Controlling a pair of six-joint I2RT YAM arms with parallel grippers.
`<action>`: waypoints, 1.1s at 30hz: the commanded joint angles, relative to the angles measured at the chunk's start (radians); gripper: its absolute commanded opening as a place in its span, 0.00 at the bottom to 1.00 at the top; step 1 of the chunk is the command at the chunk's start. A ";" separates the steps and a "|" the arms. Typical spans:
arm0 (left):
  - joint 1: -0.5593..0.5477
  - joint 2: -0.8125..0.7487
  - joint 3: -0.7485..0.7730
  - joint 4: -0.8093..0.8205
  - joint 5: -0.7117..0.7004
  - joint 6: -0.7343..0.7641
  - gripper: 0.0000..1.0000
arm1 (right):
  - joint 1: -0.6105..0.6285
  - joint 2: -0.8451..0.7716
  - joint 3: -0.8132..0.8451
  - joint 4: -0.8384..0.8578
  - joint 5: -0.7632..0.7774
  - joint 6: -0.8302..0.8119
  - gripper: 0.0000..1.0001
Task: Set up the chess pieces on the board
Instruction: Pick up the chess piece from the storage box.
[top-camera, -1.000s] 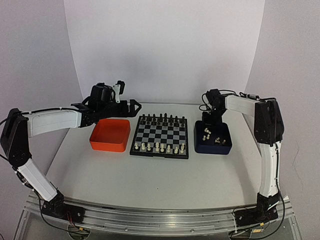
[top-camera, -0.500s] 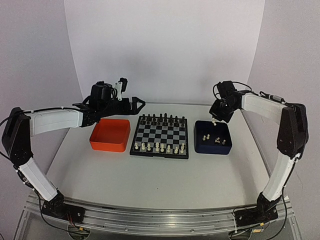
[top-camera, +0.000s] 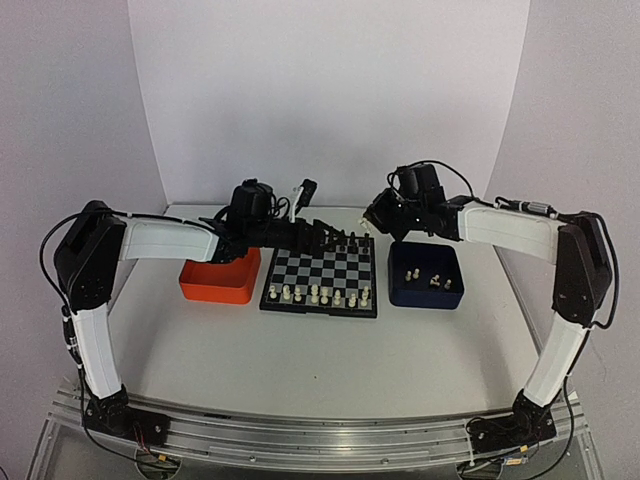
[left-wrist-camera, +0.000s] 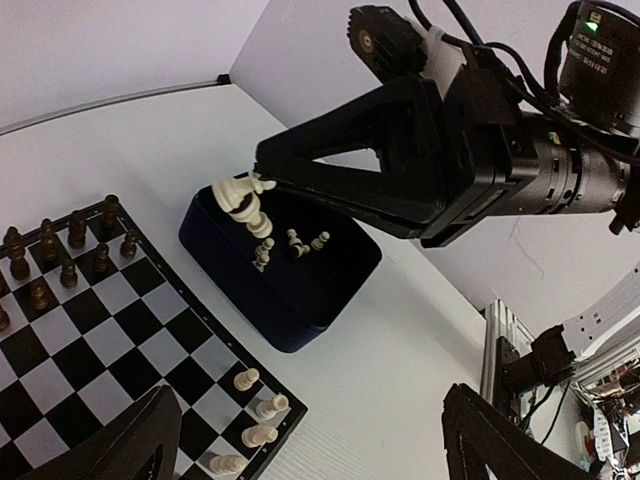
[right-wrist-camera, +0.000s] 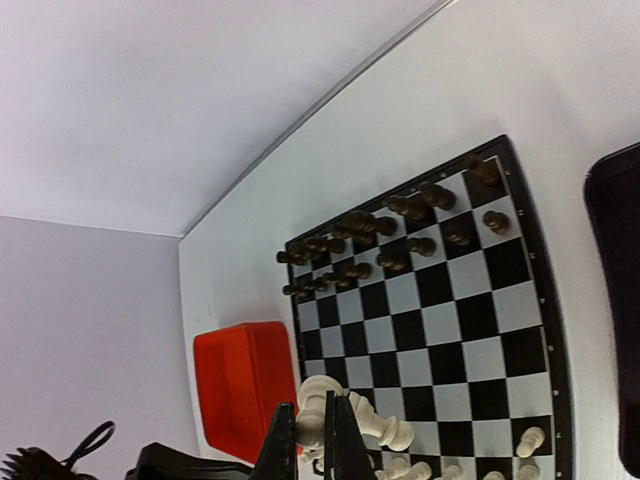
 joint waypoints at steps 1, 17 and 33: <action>0.002 0.000 0.015 0.158 0.121 0.002 0.90 | 0.005 -0.029 0.015 0.181 -0.182 0.078 0.00; 0.123 0.192 -0.040 0.840 0.387 -0.337 0.67 | 0.037 -0.003 -0.020 0.426 -0.428 0.276 0.00; 0.123 0.226 -0.036 1.102 0.339 -0.424 0.54 | 0.073 0.055 -0.015 0.612 -0.425 0.386 0.00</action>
